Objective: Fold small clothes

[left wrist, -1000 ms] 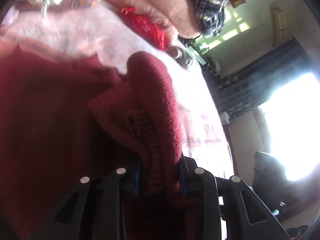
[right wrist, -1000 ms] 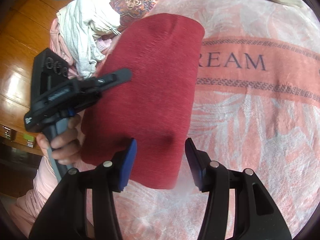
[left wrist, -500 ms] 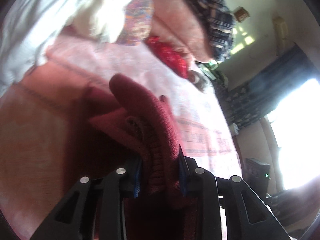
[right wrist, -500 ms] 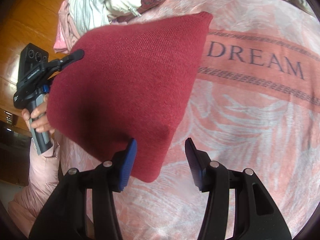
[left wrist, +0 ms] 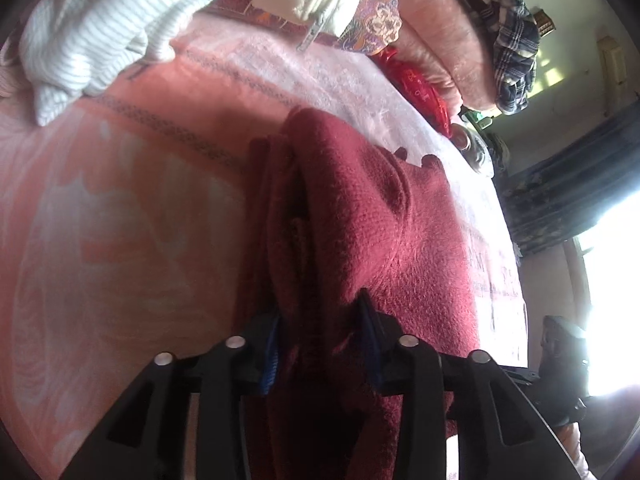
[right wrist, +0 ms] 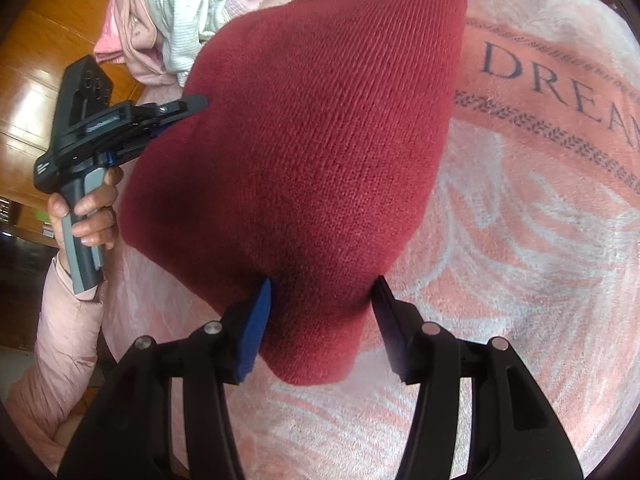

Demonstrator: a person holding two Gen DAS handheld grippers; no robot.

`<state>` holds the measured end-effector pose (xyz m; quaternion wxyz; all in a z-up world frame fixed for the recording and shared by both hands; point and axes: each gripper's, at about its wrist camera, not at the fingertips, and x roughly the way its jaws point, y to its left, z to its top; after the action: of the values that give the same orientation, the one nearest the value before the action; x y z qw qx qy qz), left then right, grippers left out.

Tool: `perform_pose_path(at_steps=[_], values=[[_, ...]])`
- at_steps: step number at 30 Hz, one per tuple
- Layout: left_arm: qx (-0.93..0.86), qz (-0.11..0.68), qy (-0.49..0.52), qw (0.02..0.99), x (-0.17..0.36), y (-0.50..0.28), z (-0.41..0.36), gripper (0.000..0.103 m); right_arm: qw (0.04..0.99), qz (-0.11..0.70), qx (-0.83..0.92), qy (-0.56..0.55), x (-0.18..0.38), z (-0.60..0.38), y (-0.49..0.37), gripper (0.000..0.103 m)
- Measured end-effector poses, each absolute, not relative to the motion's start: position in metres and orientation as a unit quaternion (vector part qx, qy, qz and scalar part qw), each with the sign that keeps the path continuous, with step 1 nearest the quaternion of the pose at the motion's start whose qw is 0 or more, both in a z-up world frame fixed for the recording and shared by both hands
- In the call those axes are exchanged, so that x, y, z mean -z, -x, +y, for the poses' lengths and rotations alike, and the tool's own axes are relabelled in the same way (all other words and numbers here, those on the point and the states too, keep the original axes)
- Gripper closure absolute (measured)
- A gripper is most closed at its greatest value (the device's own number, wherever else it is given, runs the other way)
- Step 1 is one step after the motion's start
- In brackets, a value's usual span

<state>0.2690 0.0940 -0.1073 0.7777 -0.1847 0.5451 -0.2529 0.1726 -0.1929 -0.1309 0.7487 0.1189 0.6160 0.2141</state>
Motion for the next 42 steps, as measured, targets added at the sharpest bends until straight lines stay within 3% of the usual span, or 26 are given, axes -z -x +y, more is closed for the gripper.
perform_pose_path(at_steps=[4,9,14,16,17,20,22,28,34,35,38,42], values=[[0.237,0.519,0.163,0.805,0.085,-0.246,0.103,0.045,0.747,0.615,-0.218,-0.128,0.131,-0.198,-0.172,0.05],[0.239,0.504,0.109,0.823,0.067,-0.2,0.091,0.038,0.75,0.611,-0.219,-0.131,0.126,-0.211,-0.161,0.05],[0.217,0.529,0.059,0.818,0.084,-0.182,0.077,0.036,0.754,0.606,-0.216,-0.133,0.12,-0.222,-0.154,0.048],[0.223,0.539,0.073,0.809,0.096,-0.179,0.078,0.041,0.754,0.607,-0.211,-0.135,0.122,-0.231,-0.15,0.048],[0.226,0.537,0.074,0.809,0.099,-0.178,0.077,0.057,0.754,0.607,-0.209,-0.136,0.123,-0.231,-0.151,0.048],[0.232,0.53,0.063,0.813,0.098,-0.176,0.076,0.087,0.751,0.609,-0.209,-0.146,0.126,-0.235,-0.151,0.048],[0.236,0.534,0.1,0.806,0.094,-0.179,0.086,0.09,0.752,0.607,-0.211,-0.145,0.125,-0.237,-0.151,0.048],[0.216,0.517,0.141,0.816,0.072,-0.191,0.122,0.092,0.749,0.605,-0.225,-0.149,0.122,-0.236,-0.145,0.047],[0.205,0.551,0.108,0.802,0.115,-0.192,0.113,0.089,0.735,0.624,-0.226,-0.141,0.14,-0.226,-0.141,0.047],[0.205,0.548,0.105,0.804,0.117,-0.191,0.112,0.088,0.734,0.628,-0.223,-0.134,0.143,-0.224,-0.141,0.05],[0.208,0.545,0.101,0.806,0.117,-0.189,0.111,0.085,0.729,0.63,-0.234,-0.133,0.147,-0.219,-0.142,0.07],[0.204,0.542,0.099,0.809,0.122,-0.189,0.109,0.081,0.743,0.627,-0.21,-0.106,0.155,-0.207,-0.136,0.071]])
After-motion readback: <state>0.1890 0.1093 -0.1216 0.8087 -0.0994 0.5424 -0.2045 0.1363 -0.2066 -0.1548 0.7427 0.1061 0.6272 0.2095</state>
